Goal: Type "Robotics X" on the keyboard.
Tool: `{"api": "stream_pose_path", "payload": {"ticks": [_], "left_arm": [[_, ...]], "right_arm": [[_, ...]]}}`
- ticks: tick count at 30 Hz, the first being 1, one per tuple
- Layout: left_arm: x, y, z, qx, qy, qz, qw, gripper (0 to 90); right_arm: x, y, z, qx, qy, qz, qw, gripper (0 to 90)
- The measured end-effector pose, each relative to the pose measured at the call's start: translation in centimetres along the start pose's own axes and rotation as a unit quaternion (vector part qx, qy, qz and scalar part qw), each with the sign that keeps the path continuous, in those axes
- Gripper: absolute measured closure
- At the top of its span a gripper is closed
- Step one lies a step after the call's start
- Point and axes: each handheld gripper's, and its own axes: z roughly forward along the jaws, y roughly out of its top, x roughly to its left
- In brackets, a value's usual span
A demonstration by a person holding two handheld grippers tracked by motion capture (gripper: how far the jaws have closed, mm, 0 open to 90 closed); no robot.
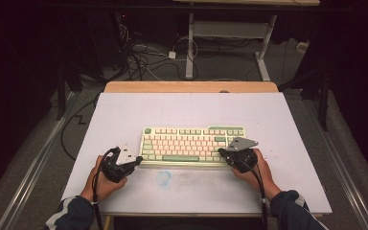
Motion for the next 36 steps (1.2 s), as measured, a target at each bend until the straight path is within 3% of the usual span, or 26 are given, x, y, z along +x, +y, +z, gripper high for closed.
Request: {"api": "stream_pose_path", "payload": {"ticks": [20, 36], "left_arm": [[-2.3, 3.1, 3.9, 0.011, -0.015, 0.021, 0.9996, 87.4], [-3.6, 3.2, 6.4, 0.038, -0.034, 0.031, 0.9982, 87.5]], "right_arm": [[0.1, -0.1, 0.0, -0.002, -0.002, 0.004, 1.0, 90.0], [0.1, -0.1, 0.0, -0.002, -0.002, 0.002, 1.0, 90.0]]}}
